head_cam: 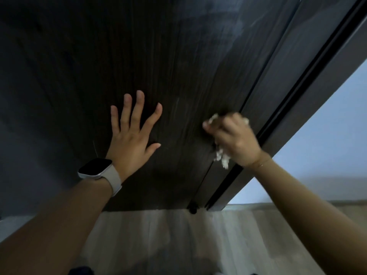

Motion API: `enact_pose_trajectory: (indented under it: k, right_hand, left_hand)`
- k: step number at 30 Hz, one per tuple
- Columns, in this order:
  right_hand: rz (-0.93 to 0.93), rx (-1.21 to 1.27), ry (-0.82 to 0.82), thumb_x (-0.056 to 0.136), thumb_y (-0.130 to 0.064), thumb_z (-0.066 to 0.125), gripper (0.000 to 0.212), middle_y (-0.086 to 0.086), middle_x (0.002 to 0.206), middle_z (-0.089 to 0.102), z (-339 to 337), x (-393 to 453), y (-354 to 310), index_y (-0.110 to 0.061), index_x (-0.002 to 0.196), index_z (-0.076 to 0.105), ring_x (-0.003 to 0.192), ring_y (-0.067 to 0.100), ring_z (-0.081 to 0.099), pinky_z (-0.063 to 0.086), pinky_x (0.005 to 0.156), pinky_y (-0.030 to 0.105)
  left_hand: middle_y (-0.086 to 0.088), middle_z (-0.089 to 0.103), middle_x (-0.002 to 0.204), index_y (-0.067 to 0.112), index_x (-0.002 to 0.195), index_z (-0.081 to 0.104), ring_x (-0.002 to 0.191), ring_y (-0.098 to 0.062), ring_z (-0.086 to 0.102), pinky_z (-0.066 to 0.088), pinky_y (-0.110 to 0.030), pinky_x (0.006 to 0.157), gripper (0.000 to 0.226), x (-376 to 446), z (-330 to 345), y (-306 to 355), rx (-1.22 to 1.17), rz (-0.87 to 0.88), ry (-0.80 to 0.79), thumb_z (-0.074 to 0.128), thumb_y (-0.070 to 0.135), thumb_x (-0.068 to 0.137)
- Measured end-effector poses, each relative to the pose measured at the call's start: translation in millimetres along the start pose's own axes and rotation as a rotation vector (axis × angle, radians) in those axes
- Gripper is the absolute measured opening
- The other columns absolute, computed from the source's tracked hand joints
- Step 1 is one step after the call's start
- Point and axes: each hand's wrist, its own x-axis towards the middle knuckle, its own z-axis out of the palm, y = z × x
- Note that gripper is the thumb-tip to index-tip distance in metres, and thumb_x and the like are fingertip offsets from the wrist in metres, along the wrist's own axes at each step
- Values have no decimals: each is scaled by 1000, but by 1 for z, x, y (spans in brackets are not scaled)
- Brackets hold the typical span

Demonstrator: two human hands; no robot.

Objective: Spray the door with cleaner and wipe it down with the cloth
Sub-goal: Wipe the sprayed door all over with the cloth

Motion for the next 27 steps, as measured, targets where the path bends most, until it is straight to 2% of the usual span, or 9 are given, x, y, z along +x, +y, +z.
enact_pose_trajectory:
  k: [3, 6, 8, 12, 16, 18, 21, 25, 27]
  right_hand:
    - [200, -106, 309, 89, 2, 69, 18, 20, 83, 62, -33, 31, 27, 3, 106, 73, 74, 33, 55, 34, 72, 33]
    - [318, -160, 415, 92, -1, 67, 15, 17, 81, 60, -36, 40, 25, -2, 105, 75, 76, 29, 51, 34, 75, 29]
    - [388, -75, 313, 97, -7, 62, 13, 13, 79, 60, -20, 24, 10, -8, 102, 73, 73, 28, 53, 42, 67, 36]
    - [-6, 0, -214, 109, -22, 31, 41, 10, 95, 62, 30, -50, -12, -8, 113, 70, 77, 24, 47, 45, 59, 37]
    - [-109, 25, -300, 101, -16, 48, 13, 2, 92, 44, 28, -61, -14, -10, 105, 60, 75, 23, 47, 36, 65, 32]
    - [-29, 21, -201, 101, -22, 52, 11, 3, 82, 47, 13, -46, -4, -12, 97, 58, 67, 25, 53, 34, 62, 30]
    - [-16, -96, -52, 99, -9, 56, 18, 13, 82, 60, -20, -23, 25, -3, 114, 65, 70, 31, 53, 39, 60, 38]
    - [345, -91, 311, 95, 1, 58, 13, 14, 89, 55, -49, 6, 38, 5, 95, 70, 80, 30, 50, 37, 74, 34]
    - [364, -72, 288, 97, -2, 55, 15, 8, 91, 49, -38, -5, 30, 4, 94, 69, 80, 28, 48, 34, 74, 33]
  left_hand:
    - [-11, -15, 160, 26, 156, 3, 144, -28, -27, -22, -47, 116, 115, -1, -2, 2, -7, -1, 0, 80, 41, 72]
    - [-10, -20, 160, 24, 155, 7, 145, -29, -25, -21, -47, 116, 112, -1, -4, 2, -13, 0, -13, 80, 40, 73]
    - [-7, -25, 158, 25, 155, 7, 146, -30, -24, -20, -47, 117, 111, -2, -4, 2, -15, 1, -14, 80, 40, 73]
    - [-7, -24, 158, 25, 155, 9, 146, -29, -23, -20, -47, 117, 111, -2, -4, 3, -7, -9, -6, 81, 39, 72]
    - [-11, -19, 160, 25, 156, 4, 146, -30, -23, -18, -49, 117, 112, 0, -6, 7, 8, -33, 2, 80, 39, 74]
    - [-17, -11, 160, 26, 155, 2, 146, -32, -20, -15, -52, 117, 111, -1, -8, 13, 17, -61, -1, 78, 39, 76]
    - [-18, -5, 159, 29, 155, 4, 147, -35, -13, -13, -55, 117, 103, 0, -14, 25, 27, -80, 22, 74, 39, 80]
    - [-12, -4, 161, 30, 155, 5, 148, -29, -14, -13, -54, 117, 99, 12, -20, 37, 43, 35, 55, 72, 38, 82]
    - [-12, -4, 161, 30, 155, 8, 148, -29, -13, -7, -56, 118, 97, 22, -23, 45, 5, 50, 62, 72, 37, 82]
